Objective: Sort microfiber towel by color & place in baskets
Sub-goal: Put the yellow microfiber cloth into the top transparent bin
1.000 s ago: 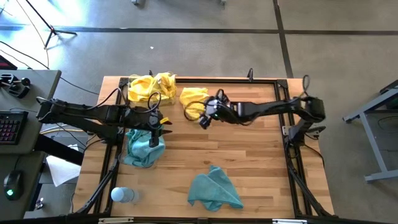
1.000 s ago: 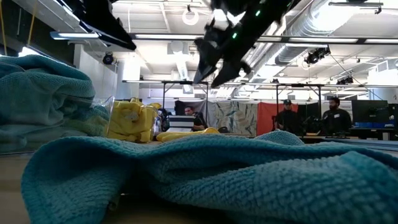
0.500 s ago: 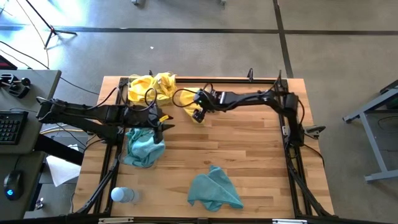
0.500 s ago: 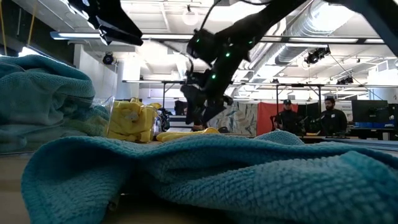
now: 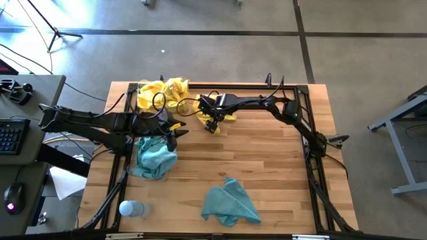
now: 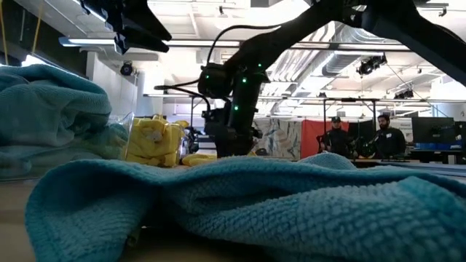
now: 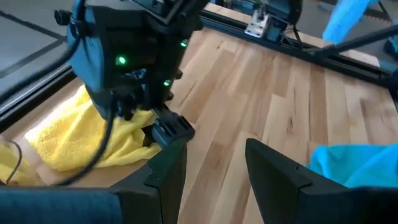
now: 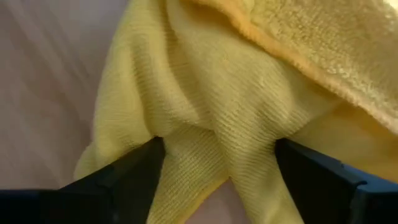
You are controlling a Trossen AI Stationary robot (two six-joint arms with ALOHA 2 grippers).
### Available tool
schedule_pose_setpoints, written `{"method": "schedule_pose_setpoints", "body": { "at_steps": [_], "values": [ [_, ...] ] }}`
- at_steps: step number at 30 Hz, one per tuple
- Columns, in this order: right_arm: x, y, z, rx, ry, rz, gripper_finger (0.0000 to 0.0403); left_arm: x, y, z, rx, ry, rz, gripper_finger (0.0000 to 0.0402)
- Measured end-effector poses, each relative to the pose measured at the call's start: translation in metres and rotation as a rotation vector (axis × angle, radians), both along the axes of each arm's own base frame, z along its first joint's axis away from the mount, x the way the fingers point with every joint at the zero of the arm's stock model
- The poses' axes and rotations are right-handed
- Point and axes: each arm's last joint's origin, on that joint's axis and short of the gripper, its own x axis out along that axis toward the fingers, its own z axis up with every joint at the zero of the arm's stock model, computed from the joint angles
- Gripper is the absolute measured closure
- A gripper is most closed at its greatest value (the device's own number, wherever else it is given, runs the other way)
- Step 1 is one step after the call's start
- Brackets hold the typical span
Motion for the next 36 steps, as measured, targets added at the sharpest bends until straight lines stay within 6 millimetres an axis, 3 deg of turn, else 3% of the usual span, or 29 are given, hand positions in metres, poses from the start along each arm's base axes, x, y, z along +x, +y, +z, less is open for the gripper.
{"method": "schedule_pose_setpoints", "body": {
  "at_steps": [4, 10, 12, 23, 31, 36],
  "values": [
    [0.001, 0.002, 0.003, 0.048, 0.025, 0.041, 0.0164, 0.0, 0.001, 0.001, -0.014, -0.02, 0.049, 0.0249],
    [-0.005, 0.006, 0.014, 0.044, 0.125, 0.148, 0.0356, 0.0, 0.002, 0.002, -0.005, -0.034, 0.1, 0.0249],
    [-0.008, 0.007, 0.024, 0.018, 0.13, 0.182, 0.0388, 0.0, 0.002, 0.002, -0.005, -0.034, 0.101, 0.0249],
    [-0.05, 0.02, 0.135, -0.052, 0.01, 0.219, 0.0396, -0.001, 0.004, 0.002, 0.042, -0.028, 0.142, 0.0249],
    [-0.123, 0.037, 0.164, -0.082, -0.073, 0.214, 0.0401, 0.001, 0.005, 0.001, 0.087, -0.015, 0.158, 0.0249],
    [-0.157, 0.05, 0.168, -0.128, -0.288, 0.225, 0.0401, 0.015, 0.009, 0.005, 0.185, -0.066, 0.132, 0.0249]
  ]
}}
